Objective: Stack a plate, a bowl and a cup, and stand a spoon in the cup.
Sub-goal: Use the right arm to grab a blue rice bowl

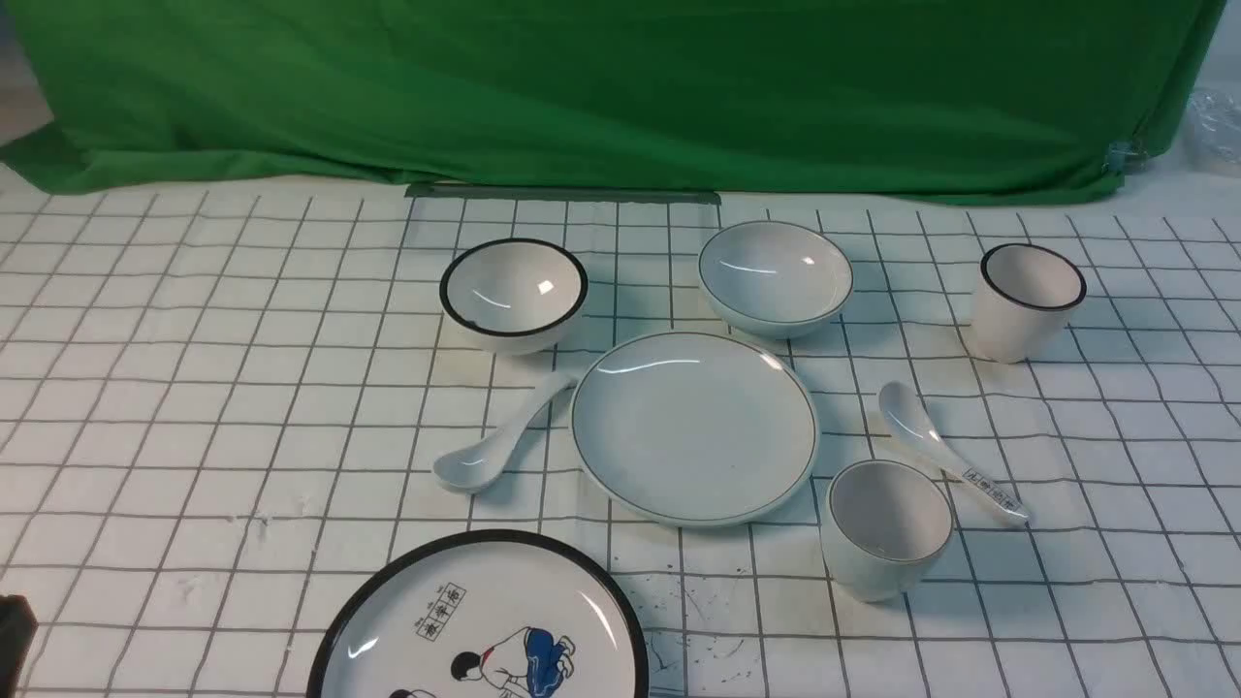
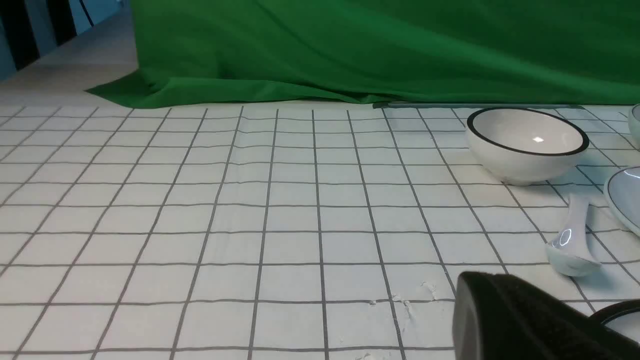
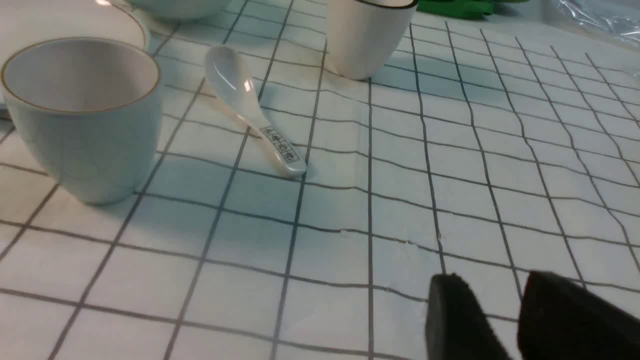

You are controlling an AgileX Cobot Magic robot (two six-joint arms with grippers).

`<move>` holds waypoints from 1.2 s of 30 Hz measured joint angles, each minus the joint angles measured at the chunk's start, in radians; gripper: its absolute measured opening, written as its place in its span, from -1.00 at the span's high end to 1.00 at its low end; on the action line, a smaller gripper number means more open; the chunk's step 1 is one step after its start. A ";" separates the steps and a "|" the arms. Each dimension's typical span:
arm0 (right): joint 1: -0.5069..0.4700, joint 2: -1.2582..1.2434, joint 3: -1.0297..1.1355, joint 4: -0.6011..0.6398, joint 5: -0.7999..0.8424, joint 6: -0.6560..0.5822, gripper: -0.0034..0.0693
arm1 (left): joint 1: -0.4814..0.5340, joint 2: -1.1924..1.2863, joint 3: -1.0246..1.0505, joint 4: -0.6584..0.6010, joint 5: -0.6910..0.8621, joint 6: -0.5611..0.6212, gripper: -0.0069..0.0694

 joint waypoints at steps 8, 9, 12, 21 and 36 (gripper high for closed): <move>0.000 0.000 0.000 0.000 0.000 0.000 0.25 | 0.000 0.000 0.000 0.000 0.000 0.000 0.80; 0.000 0.000 0.000 0.000 0.000 0.000 0.25 | 0.000 0.000 0.000 0.001 0.000 0.000 0.80; 0.000 0.000 0.000 0.000 0.000 0.000 0.25 | 0.000 0.000 0.000 0.012 -0.012 0.002 0.80; 0.000 0.000 0.000 0.000 -0.003 0.000 0.25 | 0.000 0.000 0.000 -0.264 -0.406 -0.184 0.80; 0.000 0.000 0.000 0.307 -0.433 0.587 0.25 | 0.000 -0.002 -0.140 -0.180 -0.753 -0.311 0.80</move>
